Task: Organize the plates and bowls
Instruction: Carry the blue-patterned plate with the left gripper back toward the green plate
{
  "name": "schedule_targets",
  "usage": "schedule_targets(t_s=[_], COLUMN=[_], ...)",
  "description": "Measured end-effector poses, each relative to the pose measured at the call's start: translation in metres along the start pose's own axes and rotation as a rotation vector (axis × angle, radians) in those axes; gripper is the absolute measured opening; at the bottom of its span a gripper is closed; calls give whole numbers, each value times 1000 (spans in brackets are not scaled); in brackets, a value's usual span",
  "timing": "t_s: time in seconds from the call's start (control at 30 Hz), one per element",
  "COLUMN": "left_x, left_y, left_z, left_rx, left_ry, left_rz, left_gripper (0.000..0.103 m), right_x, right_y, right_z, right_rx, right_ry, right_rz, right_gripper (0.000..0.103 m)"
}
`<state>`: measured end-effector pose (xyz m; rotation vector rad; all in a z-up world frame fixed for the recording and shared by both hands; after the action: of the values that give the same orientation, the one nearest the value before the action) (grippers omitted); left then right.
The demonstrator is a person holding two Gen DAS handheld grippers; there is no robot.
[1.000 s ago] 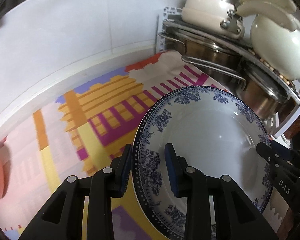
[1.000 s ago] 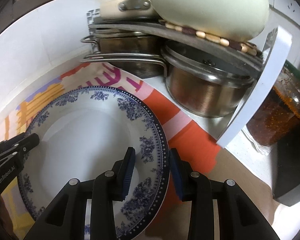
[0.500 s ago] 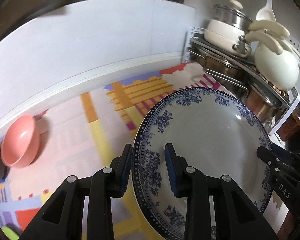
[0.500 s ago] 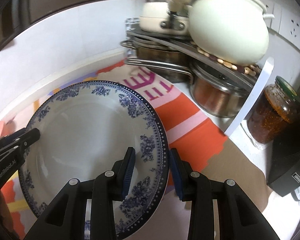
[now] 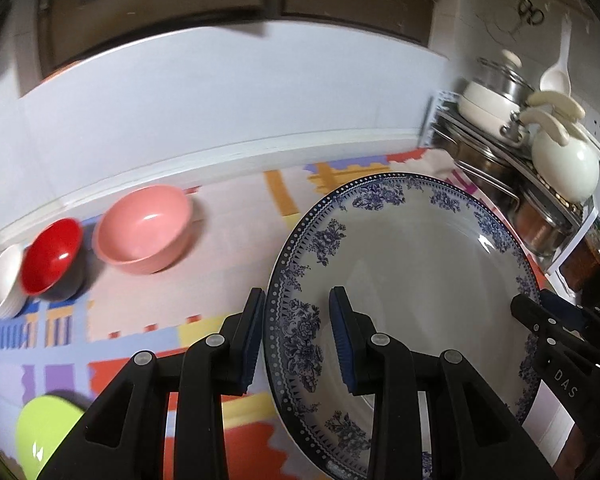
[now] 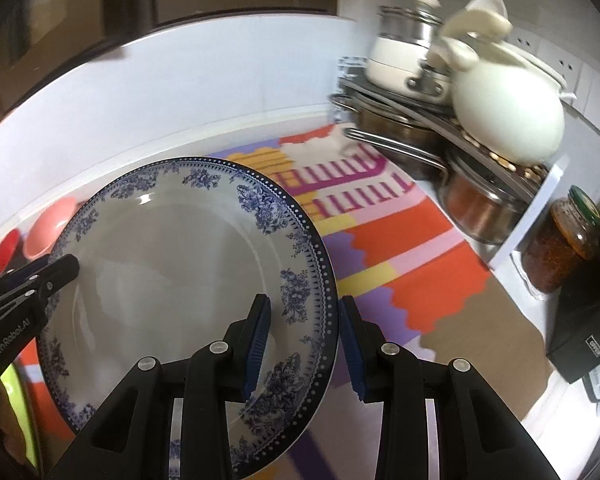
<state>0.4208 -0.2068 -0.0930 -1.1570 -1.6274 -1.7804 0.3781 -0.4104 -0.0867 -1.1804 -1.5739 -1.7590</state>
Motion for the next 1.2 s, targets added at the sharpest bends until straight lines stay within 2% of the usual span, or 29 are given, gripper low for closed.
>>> schedule_targets(t_s=[0.63,1.2], left_x=[71,107], left_y=[-59,-124], left_z=[108,212], left_rx=[118,222], left_ry=[102,203], left_rz=[-44,-10], left_gripper=[33,33], right_x=[50,68], right_y=[-41,-82], right_z=[112,219], right_rx=[136,278], right_ry=[105,188], right_rz=[-36,-10], right_gripper=[36,36])
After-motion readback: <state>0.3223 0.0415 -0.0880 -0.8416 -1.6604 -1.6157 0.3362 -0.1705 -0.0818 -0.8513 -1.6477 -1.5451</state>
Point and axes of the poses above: each gripper's, at about its wrist camera, not at the fingertips, and x roughly against the way its jaws point, z to its left, y to its top, the point moved 8 cm from there along -x, roughly the way its jaws point, and after that the axes turned 9 degrees about z, right-handed, at the moved point
